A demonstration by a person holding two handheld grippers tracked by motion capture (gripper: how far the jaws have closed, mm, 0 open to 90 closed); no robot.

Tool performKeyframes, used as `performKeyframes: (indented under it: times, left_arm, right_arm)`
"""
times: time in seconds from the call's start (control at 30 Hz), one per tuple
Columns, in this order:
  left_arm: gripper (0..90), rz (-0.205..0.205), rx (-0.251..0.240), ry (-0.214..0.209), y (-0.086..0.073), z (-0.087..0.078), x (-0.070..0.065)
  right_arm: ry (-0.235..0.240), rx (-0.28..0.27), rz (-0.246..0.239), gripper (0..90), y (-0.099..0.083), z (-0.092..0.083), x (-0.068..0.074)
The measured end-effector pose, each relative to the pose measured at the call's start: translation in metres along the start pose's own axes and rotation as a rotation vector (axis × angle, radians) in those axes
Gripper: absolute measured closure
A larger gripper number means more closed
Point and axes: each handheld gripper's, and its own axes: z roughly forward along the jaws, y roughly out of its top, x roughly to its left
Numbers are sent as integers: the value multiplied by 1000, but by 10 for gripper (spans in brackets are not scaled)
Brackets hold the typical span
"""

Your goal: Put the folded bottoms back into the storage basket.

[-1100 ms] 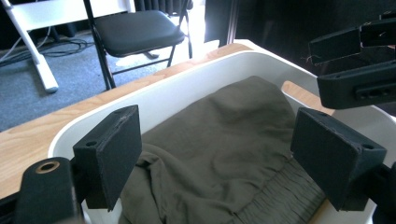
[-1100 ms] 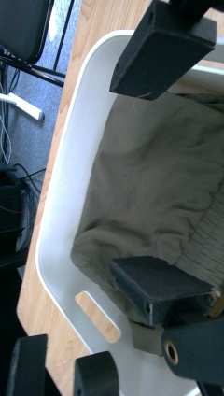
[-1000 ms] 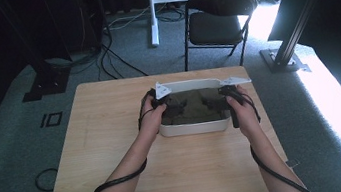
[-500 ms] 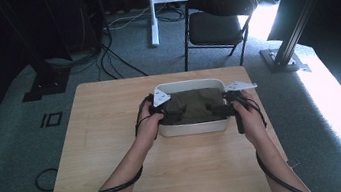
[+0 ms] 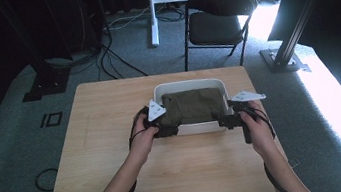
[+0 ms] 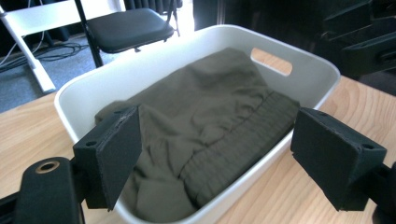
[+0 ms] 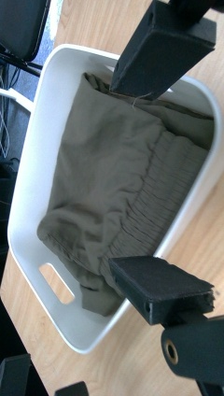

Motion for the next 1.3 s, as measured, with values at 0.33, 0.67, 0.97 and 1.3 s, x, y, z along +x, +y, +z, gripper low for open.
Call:
performKeyframes:
  times: [0.33,0.67,0.97,1.3]
  left_arm:
    - [179,-12,14,9,-27,-17,4]
    - [179,-34,58,32,-56,-25,10]
    - [179,-67,104,67,-85,-36,21]
    - [179,-113,155,148,-107,-53,34]
  right_arm:
    - [3,17,-18,138,-22,-11,7]
    - [17,32,-8,138,-52,-16,2]
    - [3,47,9,137,-79,-22,-10]
    - [-48,101,45,138,-110,-29,-21]
